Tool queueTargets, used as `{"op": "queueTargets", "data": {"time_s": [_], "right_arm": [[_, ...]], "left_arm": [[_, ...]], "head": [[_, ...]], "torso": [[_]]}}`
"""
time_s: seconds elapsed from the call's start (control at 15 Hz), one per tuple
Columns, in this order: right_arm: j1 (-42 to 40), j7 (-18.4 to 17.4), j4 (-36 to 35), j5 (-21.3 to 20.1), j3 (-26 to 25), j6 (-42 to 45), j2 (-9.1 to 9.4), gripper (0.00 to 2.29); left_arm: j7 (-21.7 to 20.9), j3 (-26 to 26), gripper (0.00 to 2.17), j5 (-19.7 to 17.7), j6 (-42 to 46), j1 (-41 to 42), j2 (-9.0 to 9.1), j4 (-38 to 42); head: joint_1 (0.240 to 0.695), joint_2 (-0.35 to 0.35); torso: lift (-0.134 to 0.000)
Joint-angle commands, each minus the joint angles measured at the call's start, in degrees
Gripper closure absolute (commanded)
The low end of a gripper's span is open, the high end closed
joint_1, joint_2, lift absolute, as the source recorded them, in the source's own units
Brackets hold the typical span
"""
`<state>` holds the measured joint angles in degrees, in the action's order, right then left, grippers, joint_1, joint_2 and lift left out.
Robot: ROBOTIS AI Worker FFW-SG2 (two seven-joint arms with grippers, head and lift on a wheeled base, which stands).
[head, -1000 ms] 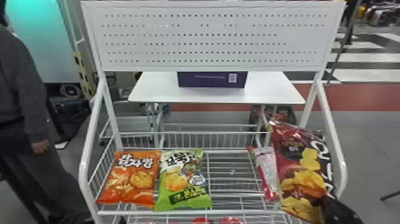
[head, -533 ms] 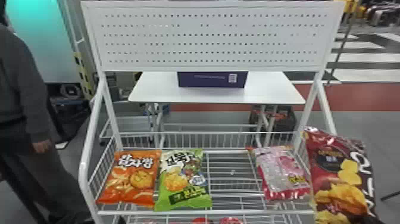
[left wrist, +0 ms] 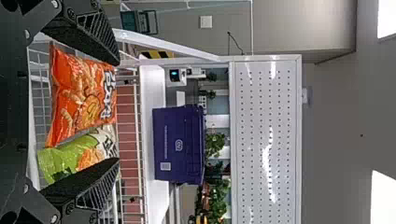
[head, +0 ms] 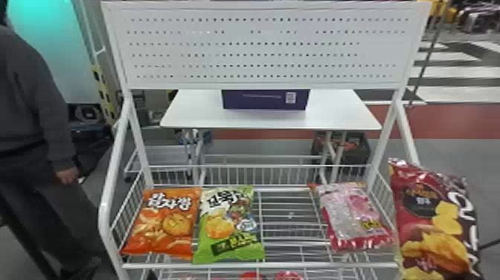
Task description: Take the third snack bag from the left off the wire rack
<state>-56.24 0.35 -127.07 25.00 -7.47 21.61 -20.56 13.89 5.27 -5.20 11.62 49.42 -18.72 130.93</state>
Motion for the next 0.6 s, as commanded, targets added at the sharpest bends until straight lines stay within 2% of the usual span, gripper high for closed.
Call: {"op": "queueTargets", "data": {"time_s": [0.0, 0.53], "right_arm": [[-0.1, 0.0, -0.28, -0.04, 0.0, -0.31, -0.09, 1.96], [-0.27, 0.0, -0.46, -0.3, 0.08, -0.48, -0.27, 1.96]], "left_arm": [[0.0, 0.0, 0.17, 0.02, 0.2, 0.42, 0.17, 0.38], [0.09, -0.09, 0.17, 0.37, 0.2, 0.86, 0.26, 0.65]], "head": [[0.499, 0.0], [0.499, 0.0]], "torso": [[0.0], [0.0]]}}
